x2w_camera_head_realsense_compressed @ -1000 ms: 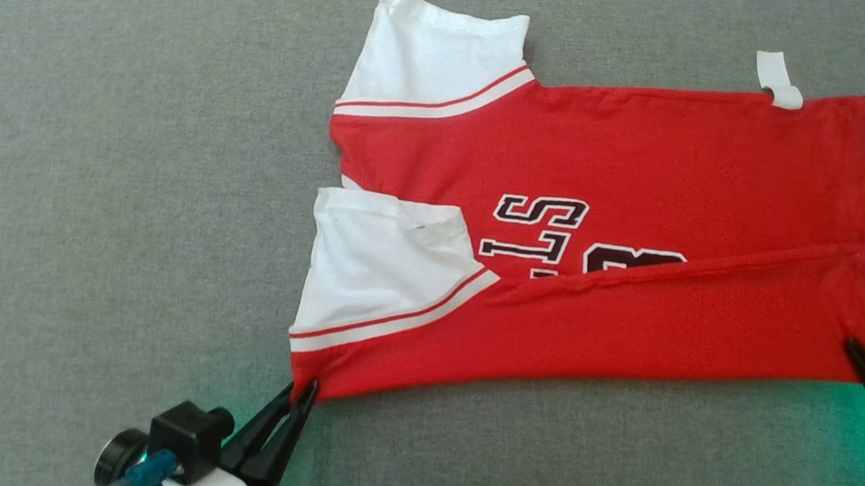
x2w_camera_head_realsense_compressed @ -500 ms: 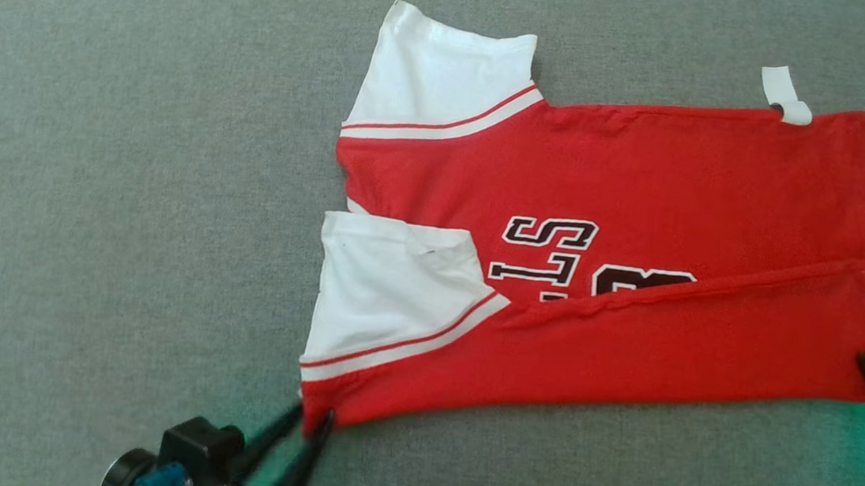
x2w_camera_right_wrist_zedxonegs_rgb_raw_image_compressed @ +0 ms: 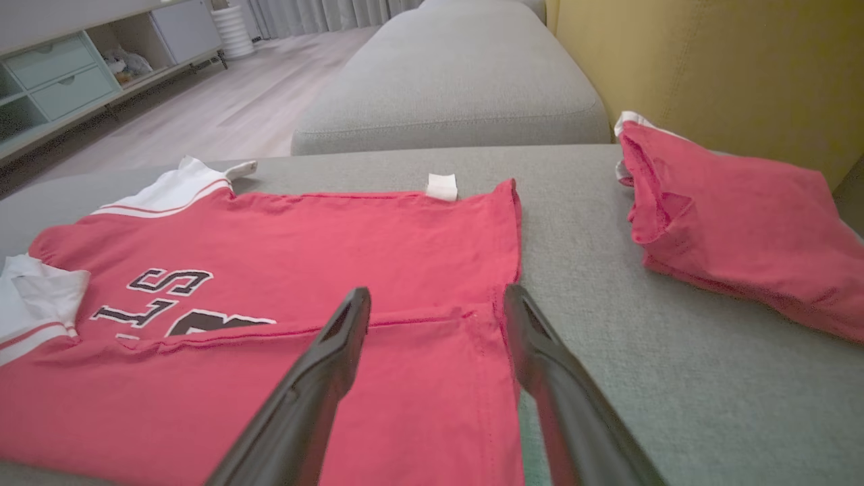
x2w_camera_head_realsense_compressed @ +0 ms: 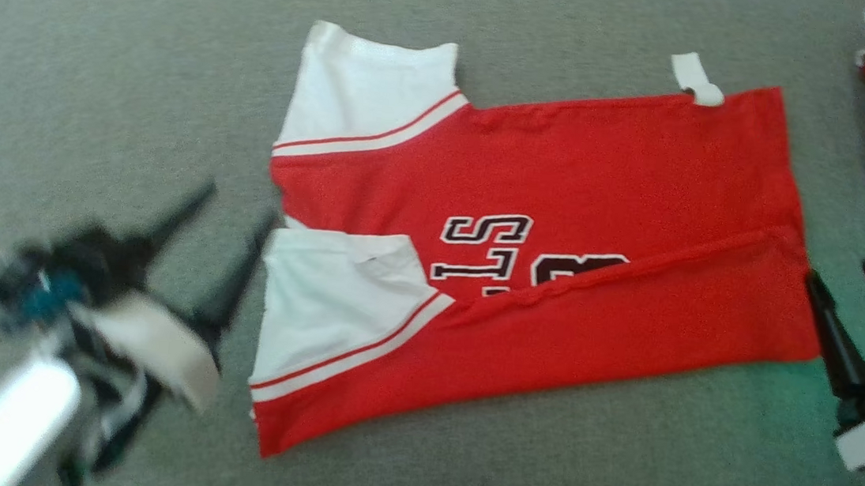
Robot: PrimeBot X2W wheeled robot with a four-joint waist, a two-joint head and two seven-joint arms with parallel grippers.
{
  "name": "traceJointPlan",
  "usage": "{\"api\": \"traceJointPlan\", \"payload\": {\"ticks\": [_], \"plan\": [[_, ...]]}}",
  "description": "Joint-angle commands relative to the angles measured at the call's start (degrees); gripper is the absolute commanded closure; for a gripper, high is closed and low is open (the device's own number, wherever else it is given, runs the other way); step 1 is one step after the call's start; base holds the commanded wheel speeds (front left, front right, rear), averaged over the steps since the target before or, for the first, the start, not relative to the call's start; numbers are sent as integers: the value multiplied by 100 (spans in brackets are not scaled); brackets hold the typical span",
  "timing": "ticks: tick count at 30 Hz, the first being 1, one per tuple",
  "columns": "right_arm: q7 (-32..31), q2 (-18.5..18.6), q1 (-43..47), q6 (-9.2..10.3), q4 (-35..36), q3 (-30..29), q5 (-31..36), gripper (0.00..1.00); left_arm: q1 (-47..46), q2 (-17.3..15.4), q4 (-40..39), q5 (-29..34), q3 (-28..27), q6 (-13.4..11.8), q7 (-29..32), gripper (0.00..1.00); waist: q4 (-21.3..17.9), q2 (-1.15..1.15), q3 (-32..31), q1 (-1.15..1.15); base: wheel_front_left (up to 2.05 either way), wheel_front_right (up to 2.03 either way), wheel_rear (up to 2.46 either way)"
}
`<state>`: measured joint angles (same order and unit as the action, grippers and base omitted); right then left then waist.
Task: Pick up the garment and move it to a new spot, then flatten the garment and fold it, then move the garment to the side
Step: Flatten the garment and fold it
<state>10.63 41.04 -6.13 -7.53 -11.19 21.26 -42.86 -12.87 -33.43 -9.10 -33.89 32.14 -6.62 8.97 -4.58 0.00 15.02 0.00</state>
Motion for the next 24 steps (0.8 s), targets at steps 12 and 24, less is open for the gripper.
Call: {"api": "traceJointPlan", "payload": {"ticks": [12,24], "plan": [[-87,-423,-693,4,501,60,567,0,-3778,-450,1869,-928,-320,1211,2581,0,-894,0,953,0,0,0,0],[72,-684,-1134,4,245,316,568,0,-5158,-524,3138,-1243,79,1379,4012,0,-1327,0,1577,0,0,0,0]]}}
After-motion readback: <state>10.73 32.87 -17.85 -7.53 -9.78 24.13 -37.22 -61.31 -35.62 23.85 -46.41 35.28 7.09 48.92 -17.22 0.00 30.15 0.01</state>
